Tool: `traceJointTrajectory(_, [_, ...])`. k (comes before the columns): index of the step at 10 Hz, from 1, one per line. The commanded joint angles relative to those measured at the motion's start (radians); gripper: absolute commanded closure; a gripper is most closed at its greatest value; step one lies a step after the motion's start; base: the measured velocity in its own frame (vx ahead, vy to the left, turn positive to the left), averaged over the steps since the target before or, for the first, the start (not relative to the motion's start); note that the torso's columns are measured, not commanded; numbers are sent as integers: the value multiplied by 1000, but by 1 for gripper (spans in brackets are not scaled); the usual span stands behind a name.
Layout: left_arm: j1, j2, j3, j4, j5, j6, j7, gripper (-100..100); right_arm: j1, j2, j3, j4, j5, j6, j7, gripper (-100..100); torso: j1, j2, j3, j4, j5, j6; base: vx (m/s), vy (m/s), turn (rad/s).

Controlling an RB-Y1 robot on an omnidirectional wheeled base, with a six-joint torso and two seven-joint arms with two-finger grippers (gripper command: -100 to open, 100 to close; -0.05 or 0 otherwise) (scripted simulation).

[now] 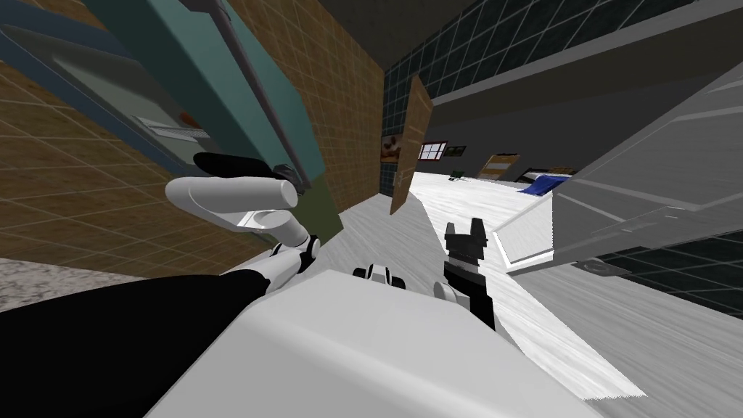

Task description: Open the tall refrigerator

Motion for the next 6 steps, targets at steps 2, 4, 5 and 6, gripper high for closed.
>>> traceJointTrajectory(2, [-39,41,12,47,-14,1,-3,-100,0,0,0,0,0,0,0,0,-2,6,4,2,0,-1,96,-171,-2])
traceJointTrajectory(4, [-79,68,18,98,-8,-3,-7,-100,-1,0,0,0,0,0,0,0,8,17,13,2,7,-4,-59,13,-88])
traceJointTrajectory(5, [-99,81,20,124,-5,-4,-9,-100,-1,0,0,0,0,0,0,0,9,16,14,1,9,-6,-69,15,-23])
traceJointTrajectory(6, [-119,94,23,149,-2,-6,-11,-100,-1,0,0,0,0,0,0,0,5,13,12,0,9,-5,-68,4,-17])
